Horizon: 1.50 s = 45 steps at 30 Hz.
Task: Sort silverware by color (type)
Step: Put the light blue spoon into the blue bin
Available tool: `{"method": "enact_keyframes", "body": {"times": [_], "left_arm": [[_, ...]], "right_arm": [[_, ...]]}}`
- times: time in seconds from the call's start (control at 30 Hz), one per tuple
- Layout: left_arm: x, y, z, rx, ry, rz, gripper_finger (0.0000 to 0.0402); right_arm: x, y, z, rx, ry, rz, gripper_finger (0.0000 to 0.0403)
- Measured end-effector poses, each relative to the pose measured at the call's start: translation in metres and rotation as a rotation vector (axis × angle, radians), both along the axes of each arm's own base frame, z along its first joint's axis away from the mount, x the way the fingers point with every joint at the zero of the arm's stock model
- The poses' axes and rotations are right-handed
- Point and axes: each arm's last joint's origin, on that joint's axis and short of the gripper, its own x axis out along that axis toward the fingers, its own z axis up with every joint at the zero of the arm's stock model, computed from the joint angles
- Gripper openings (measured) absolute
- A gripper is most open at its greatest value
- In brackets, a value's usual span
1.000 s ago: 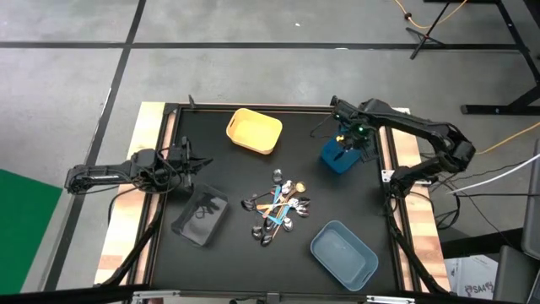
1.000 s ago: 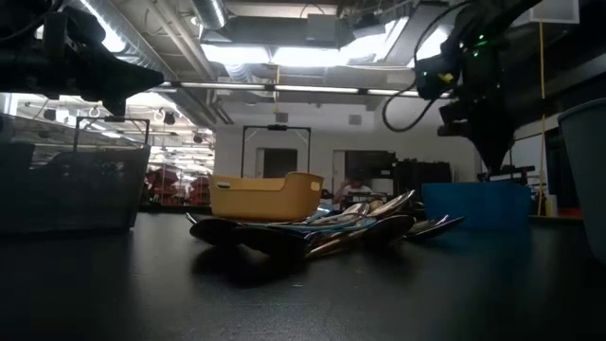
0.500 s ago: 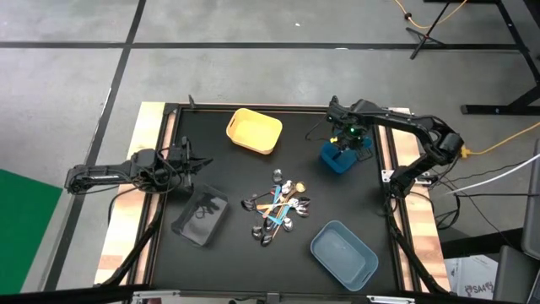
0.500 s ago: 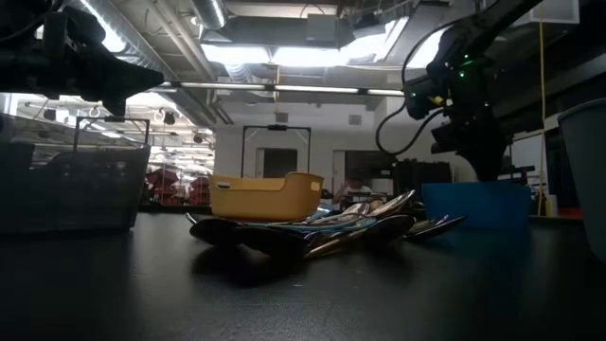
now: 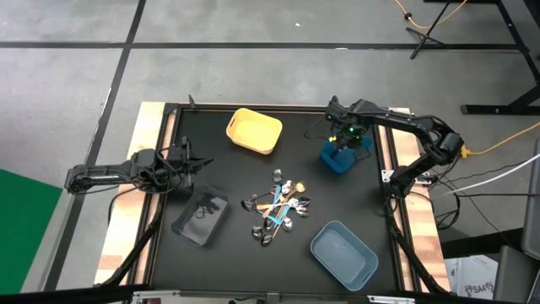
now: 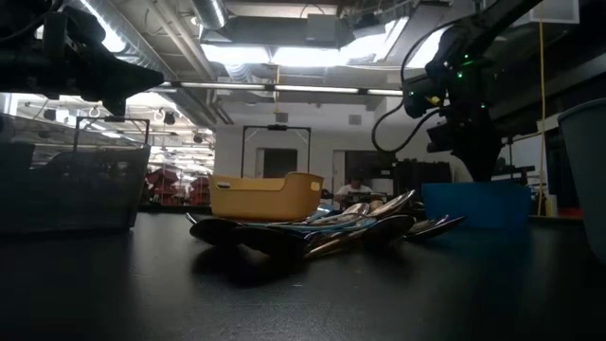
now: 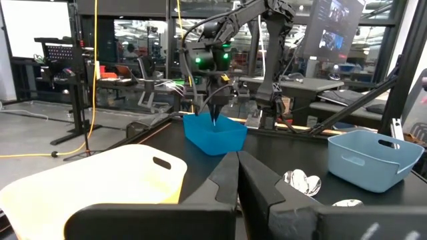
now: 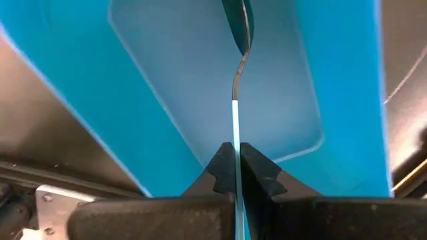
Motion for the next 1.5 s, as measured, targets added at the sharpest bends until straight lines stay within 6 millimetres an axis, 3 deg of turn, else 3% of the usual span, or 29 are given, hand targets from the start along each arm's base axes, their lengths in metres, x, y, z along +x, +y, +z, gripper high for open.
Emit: {"method": "enact_keyframes", "body": {"times": [0.57,1.03,1.5], "left_arm": [[0.0000,0.0000,0.0000,0.000,0.000,0.000,0.0000],[0.0000,0.0000,-0.0001,0.000,0.000,0.000,0.0000],[0.0000,0.0000,0.0000,0.000,0.000,0.000,0.0000]], "right_arm": [[0.0025,-0.0021,-0.0001,-0.029,-0.027,-0.039,0.0006],[0.0037,-0.0031,-0.0001,-0.046,-0.043,-0.092,0.0146],[0.0039,-0.0032,-0.0001,-0.046,-0.045,-0.092,0.0160]]}}
